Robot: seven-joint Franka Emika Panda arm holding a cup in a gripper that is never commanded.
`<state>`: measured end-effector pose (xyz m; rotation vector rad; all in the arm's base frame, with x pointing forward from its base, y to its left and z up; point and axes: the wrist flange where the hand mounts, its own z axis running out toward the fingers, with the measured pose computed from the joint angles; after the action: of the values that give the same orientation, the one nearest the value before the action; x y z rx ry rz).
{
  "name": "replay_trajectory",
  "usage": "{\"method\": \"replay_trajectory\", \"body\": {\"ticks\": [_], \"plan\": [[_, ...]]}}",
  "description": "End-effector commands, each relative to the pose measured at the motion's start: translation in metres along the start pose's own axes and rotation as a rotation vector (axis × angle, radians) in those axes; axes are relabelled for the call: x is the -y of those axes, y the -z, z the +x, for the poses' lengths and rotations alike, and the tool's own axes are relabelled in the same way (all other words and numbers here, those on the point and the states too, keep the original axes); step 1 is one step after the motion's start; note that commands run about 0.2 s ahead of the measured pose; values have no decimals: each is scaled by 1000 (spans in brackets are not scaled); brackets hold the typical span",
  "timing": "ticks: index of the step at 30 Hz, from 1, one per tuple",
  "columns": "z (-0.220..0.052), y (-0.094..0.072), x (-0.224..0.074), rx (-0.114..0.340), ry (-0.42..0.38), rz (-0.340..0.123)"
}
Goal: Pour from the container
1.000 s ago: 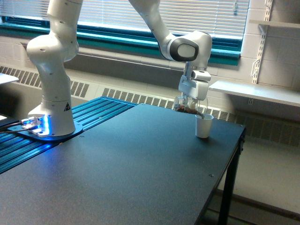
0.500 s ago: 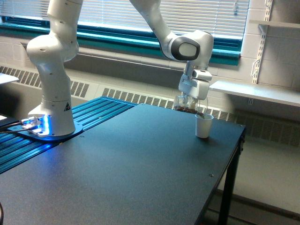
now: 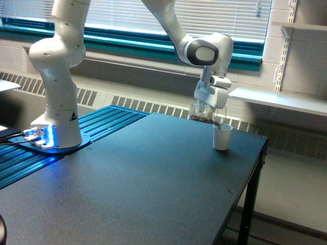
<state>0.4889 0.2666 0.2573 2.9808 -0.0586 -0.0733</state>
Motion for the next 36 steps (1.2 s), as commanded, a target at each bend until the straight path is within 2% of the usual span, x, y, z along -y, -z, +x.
{"method": "replay_trajectory", "body": {"ticks": [1, 36], "plan": [[1, 3, 1, 0, 18, -3], [1, 5, -2, 3, 26, -12]]}}
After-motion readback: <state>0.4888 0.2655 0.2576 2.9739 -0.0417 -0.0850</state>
